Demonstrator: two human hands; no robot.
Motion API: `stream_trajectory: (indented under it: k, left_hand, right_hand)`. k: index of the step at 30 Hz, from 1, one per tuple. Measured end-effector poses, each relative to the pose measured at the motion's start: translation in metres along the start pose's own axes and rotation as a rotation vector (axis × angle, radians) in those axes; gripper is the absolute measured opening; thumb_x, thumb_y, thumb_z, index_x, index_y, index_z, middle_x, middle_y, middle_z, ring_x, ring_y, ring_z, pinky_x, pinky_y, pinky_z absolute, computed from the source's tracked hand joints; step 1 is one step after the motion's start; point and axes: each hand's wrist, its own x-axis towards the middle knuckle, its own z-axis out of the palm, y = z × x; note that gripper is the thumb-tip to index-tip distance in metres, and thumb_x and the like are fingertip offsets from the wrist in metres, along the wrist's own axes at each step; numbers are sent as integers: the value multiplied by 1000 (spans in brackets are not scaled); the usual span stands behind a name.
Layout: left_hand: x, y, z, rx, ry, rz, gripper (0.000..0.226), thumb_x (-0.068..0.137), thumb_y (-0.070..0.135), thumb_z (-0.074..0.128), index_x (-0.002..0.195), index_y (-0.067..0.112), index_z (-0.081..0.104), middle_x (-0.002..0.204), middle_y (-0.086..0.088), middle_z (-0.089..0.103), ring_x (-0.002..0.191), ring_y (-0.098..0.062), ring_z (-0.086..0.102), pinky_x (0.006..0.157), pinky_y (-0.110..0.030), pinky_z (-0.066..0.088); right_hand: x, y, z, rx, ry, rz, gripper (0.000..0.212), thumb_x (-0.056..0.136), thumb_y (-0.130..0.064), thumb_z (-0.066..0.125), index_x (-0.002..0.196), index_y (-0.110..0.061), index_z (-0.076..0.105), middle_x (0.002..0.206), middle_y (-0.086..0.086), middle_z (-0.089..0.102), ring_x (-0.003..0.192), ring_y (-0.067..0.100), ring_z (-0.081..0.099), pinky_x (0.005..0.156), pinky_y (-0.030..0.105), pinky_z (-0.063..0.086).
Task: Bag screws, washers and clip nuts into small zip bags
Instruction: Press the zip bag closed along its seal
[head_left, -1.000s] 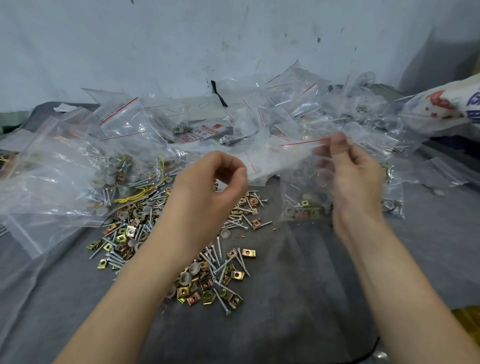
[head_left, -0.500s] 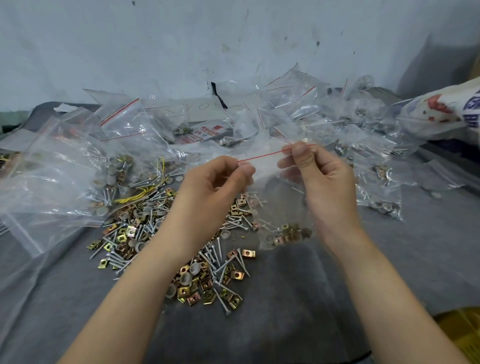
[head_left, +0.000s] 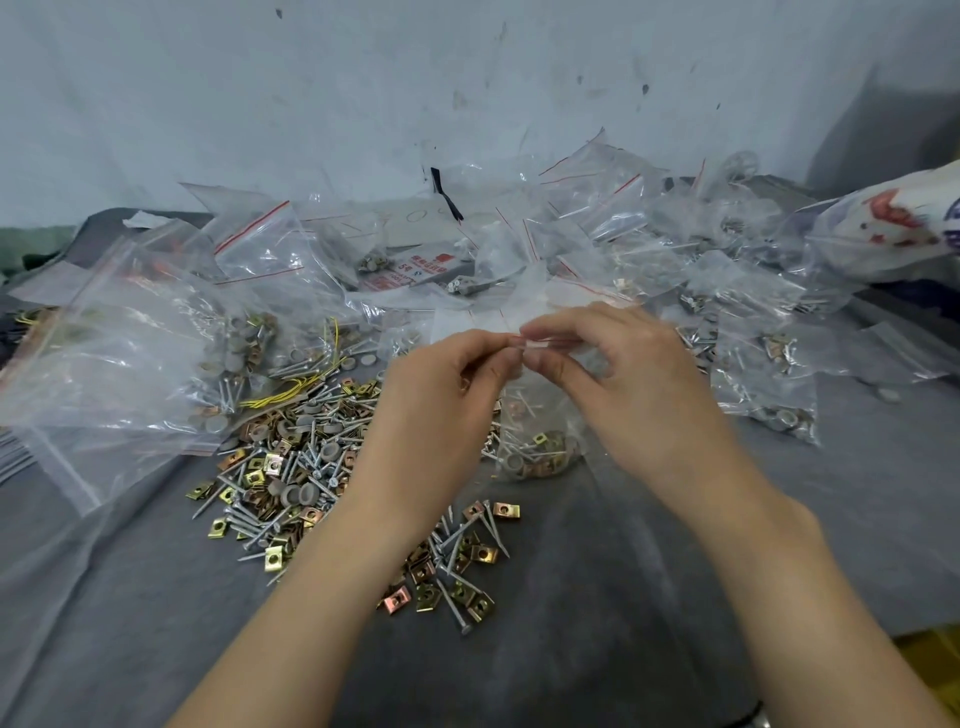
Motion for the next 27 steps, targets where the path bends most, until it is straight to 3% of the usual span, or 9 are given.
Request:
stream_trajectory:
  k: [3,7,13,21,24,27]
  left_hand:
    - [0,-1,-3,-82,23,-48,11,93,21,68,100,23,76,81,15,74,81,3,68,77,-19,53]
    - [-1,2,-2,-156,-1,-51,9,95,19,65,98,22,72,81,14,73,79,0,68,73,-14,50]
    - [-2,3,1,-64,101,10,9,95,26,65,96,24,74,83,18,72,83,-2,67,73,-17,50]
    - [2,3,3,-180,92,-38,8,97,21,62,95,21,70,84,12,70,77,-3,63,68,-14,44]
    - [0,2,5,-121,115,-25,9,99,21,58,94,21,65,80,13,66,67,-3,56,62,-17,40]
    - [-3,1,5,54,149,27,10,101,25,54,95,22,61,83,11,63,75,-10,58,67,-30,45]
  right_hand:
    - [-1,-2,1,77,22,34,16,91,-44,69,102,-33,72,97,-17,70,102,11,63,96,45,47]
    - [1,-3,1,128,30,83,6,89,-34,75,94,-34,70,94,-16,70,100,12,65,93,45,50]
    - [1,-9,6,40,78,24,6,91,-36,72,94,-31,74,91,-14,70,96,17,63,91,50,48]
    - [2,-13,8,79,134,10,6,91,-33,74,93,-28,74,89,-15,68,92,16,63,88,51,49]
    - [2,-15,11,62,124,14,6,91,-32,74,93,-27,75,88,-14,68,91,15,63,87,50,49]
    - [1,-16,13,41,110,31,8,91,-34,72,94,-28,75,89,-14,69,94,15,62,89,49,48]
